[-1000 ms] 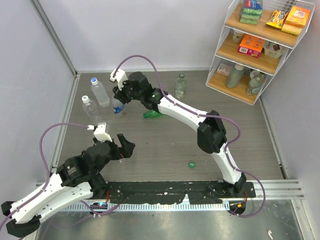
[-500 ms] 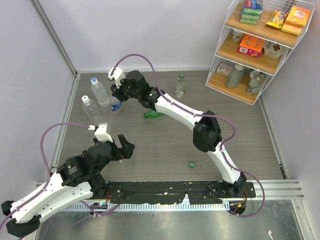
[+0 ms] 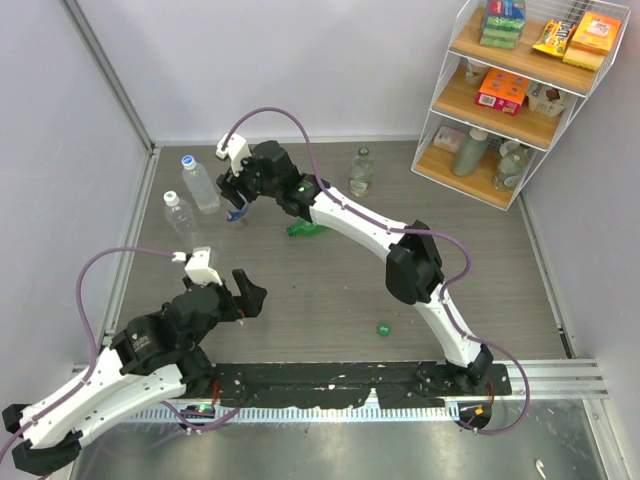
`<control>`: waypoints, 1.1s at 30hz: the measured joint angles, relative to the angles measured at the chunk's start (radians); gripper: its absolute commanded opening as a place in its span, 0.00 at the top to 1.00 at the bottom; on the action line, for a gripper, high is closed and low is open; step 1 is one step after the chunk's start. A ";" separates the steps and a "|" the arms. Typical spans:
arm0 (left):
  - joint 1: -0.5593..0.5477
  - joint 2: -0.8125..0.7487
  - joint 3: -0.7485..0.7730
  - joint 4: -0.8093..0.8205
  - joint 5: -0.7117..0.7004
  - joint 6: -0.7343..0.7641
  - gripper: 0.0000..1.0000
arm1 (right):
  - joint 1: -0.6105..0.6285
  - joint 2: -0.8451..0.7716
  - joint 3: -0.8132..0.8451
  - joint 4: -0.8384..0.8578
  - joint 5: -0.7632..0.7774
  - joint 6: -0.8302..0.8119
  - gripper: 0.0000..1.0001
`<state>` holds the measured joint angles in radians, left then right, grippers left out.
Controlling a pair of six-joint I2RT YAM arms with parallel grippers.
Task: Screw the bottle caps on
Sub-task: Place the plastic bottle at the center of the board, then adjust the plastic bottle at the center of the board.
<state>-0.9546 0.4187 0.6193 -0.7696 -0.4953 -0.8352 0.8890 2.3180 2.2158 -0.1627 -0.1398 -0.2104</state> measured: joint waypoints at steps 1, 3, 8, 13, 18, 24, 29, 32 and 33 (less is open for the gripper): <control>0.000 -0.006 0.000 -0.001 -0.002 0.000 0.00 | 0.000 0.000 0.000 0.002 -0.001 0.000 0.26; 0.000 -0.019 0.000 -0.002 -0.004 0.000 0.00 | 0.000 0.000 0.000 0.008 -0.003 0.000 0.25; 0.000 -0.037 0.000 -0.007 -0.026 -0.003 0.00 | 0.000 0.000 0.000 0.048 -0.016 0.003 0.23; 0.000 -0.040 0.000 -0.006 -0.032 -0.004 0.00 | 0.000 -0.026 -0.039 0.074 -0.011 0.004 0.22; 0.000 -0.034 -0.001 0.022 -0.019 0.032 0.00 | 0.000 -0.224 -0.320 0.107 0.040 0.015 0.19; 0.000 0.066 -0.011 0.174 0.064 0.188 0.00 | -0.016 -0.618 -0.736 0.172 0.150 0.080 0.15; 0.000 0.227 -0.001 0.311 0.136 0.373 0.00 | -0.142 -0.929 -0.991 0.188 0.171 0.252 0.14; 0.000 0.352 0.039 0.361 0.224 0.579 0.00 | -0.254 -1.121 -1.171 0.158 0.208 0.329 0.13; 0.000 0.407 0.059 0.375 0.266 0.669 0.00 | -0.271 -1.186 -1.234 0.141 0.224 0.348 0.12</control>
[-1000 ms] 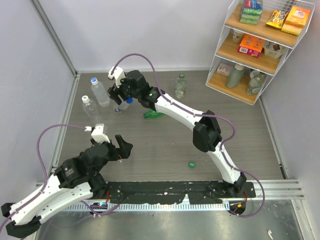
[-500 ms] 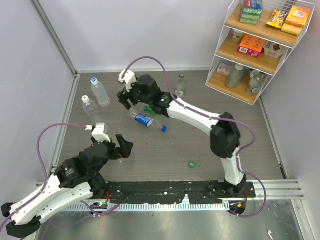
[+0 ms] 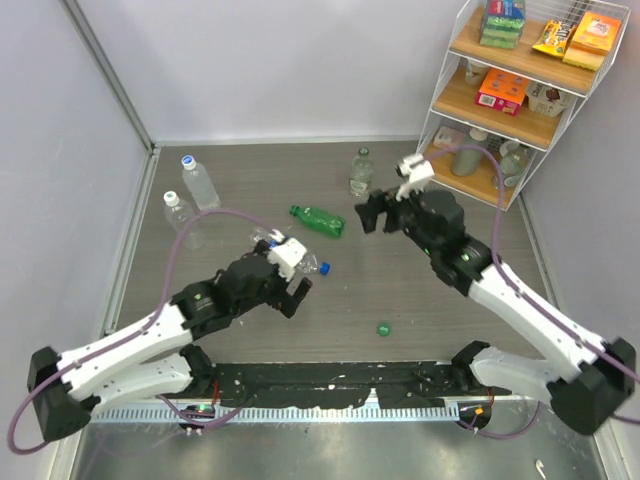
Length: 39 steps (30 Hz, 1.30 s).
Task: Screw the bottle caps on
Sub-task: Adjust the plastic bottle at the center of the board.
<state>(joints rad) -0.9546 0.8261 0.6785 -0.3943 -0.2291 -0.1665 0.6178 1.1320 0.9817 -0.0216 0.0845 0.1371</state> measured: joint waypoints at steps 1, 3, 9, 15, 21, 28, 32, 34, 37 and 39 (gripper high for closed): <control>0.000 0.051 0.020 0.007 0.034 0.078 0.00 | -0.005 -0.068 -0.058 -0.022 0.013 0.011 0.11; 0.000 0.147 0.070 0.006 0.104 0.215 0.00 | 0.002 -0.184 -0.148 -0.058 0.024 0.026 0.10; 0.015 0.469 0.297 -0.047 0.320 0.566 0.00 | 0.009 -0.456 -0.262 -0.139 0.071 0.039 0.08; 0.074 0.820 0.565 -0.159 0.449 0.706 0.00 | 0.008 -0.491 -0.277 -0.162 0.150 0.032 0.08; 0.107 0.996 0.645 -0.179 0.571 0.712 0.01 | 0.008 -0.468 -0.292 -0.195 0.195 0.019 0.07; 0.188 1.023 0.594 -0.139 0.711 0.592 0.00 | 0.008 -0.462 -0.293 -0.212 0.220 0.015 0.07; 0.275 1.020 0.500 -0.101 0.772 0.496 0.00 | 0.008 -0.462 -0.293 -0.224 0.239 0.011 0.08; 0.313 0.985 0.450 -0.064 0.797 0.433 0.00 | 0.008 -0.463 -0.293 -0.227 0.247 0.010 0.07; 0.348 0.923 0.361 -0.007 0.803 0.363 0.00 | 0.008 -0.463 -0.293 -0.230 0.248 0.009 0.08; 0.348 0.876 0.307 0.014 0.776 0.323 0.00 | 0.008 -0.464 -0.293 -0.234 0.248 0.009 0.07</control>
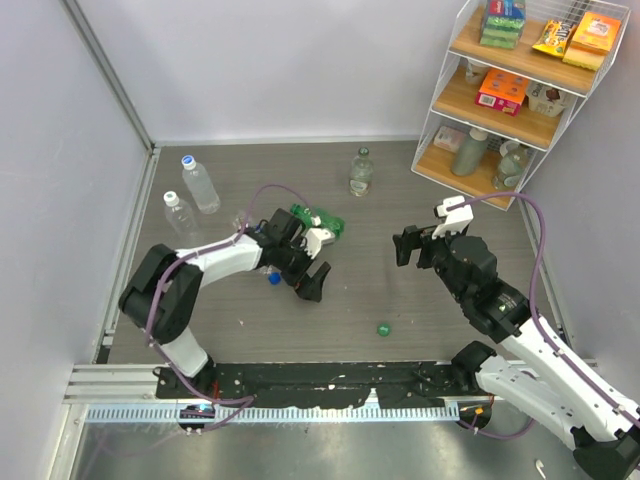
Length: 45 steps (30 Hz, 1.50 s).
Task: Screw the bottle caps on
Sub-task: Adjust the plastic bottle at the center of the board, then pick up the plastic bottle at the center of the board.
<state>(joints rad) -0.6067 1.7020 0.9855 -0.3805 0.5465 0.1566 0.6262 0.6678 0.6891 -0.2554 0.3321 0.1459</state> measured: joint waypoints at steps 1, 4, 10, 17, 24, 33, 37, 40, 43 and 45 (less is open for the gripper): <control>-0.001 -0.023 -0.023 0.004 -0.020 -0.020 0.00 | 0.000 0.000 0.000 -0.003 0.000 0.000 0.07; 0.000 -0.098 -0.087 0.011 -0.097 -0.060 0.00 | 0.000 -0.001 0.000 -0.008 0.005 0.000 0.07; 0.076 -0.269 -0.166 0.028 -0.264 -0.150 0.00 | 0.000 -0.003 0.000 -0.018 0.015 0.000 0.07; 0.222 -0.365 -0.195 0.050 -0.343 -0.233 0.00 | 0.000 0.000 0.000 -0.019 0.050 -0.008 0.05; 0.227 -0.435 -0.191 0.040 -0.302 -0.279 0.00 | 0.000 0.023 0.000 -0.020 0.047 -0.036 0.00; 0.227 -0.673 -0.257 0.232 -0.151 -0.462 0.00 | -0.002 0.380 0.110 0.109 -0.268 -0.100 0.00; 0.227 -0.760 -0.327 0.293 -0.212 -0.598 0.00 | -0.003 0.705 0.293 0.130 -0.380 -0.149 0.00; 0.227 -0.801 -0.346 0.292 -0.314 -0.668 0.00 | -0.011 0.925 0.470 0.122 -0.464 -0.189 0.03; 0.228 -0.902 -0.437 0.360 -0.373 -0.713 0.00 | -0.019 1.125 0.689 0.047 -0.518 -0.240 0.06; 0.228 -0.977 -0.512 0.402 -0.390 -0.736 0.00 | -0.022 1.246 0.831 0.008 -0.542 -0.279 0.08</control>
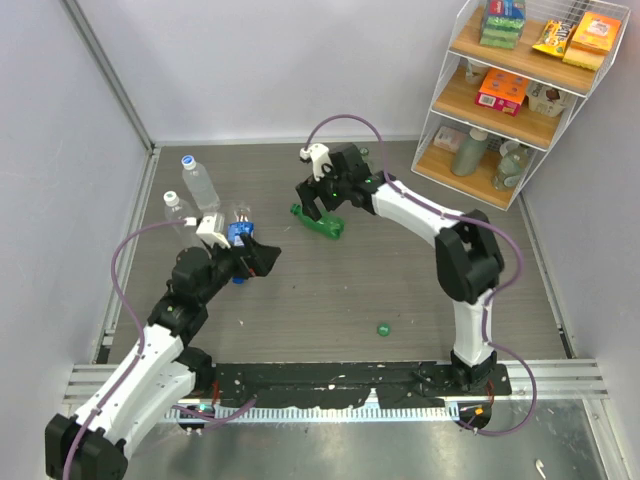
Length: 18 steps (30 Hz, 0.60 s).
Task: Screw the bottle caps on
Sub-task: Pick up the plastic bottle at the center of the board.
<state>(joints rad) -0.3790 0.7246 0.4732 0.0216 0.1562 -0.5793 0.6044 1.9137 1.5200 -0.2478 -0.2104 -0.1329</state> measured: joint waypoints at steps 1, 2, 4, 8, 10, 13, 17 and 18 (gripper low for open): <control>0.000 -0.037 -0.035 0.011 -0.010 -0.013 0.00 | 0.000 0.061 0.072 -0.033 -0.013 -0.024 0.08; 0.000 -0.074 -0.064 0.013 -0.021 -0.023 0.00 | 0.000 0.119 0.139 -0.064 -0.026 -0.048 0.08; 0.000 -0.134 -0.098 0.008 -0.051 -0.039 0.00 | -0.002 0.208 0.229 -0.109 -0.037 -0.085 0.08; 0.000 -0.208 -0.108 -0.003 -0.150 -0.049 0.00 | 0.006 0.352 0.357 -0.225 -0.030 -0.158 0.11; 0.000 -0.220 -0.108 -0.008 -0.193 -0.049 0.00 | 0.016 0.409 0.408 -0.271 -0.018 -0.177 0.15; 0.000 -0.189 -0.098 -0.043 -0.239 -0.045 0.00 | 0.026 0.477 0.473 -0.315 0.006 -0.201 0.28; 0.000 -0.108 -0.088 -0.079 -0.249 -0.045 0.00 | 0.034 0.485 0.496 -0.334 0.018 -0.186 0.64; 0.000 -0.085 -0.084 -0.082 -0.244 -0.045 0.00 | 0.035 0.485 0.497 -0.335 0.019 -0.170 0.64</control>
<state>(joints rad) -0.3794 0.6395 0.3889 -0.0605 -0.0879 -0.6247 0.6395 2.3985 2.0174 -0.5823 -0.1909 -0.3027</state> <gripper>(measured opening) 0.995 0.631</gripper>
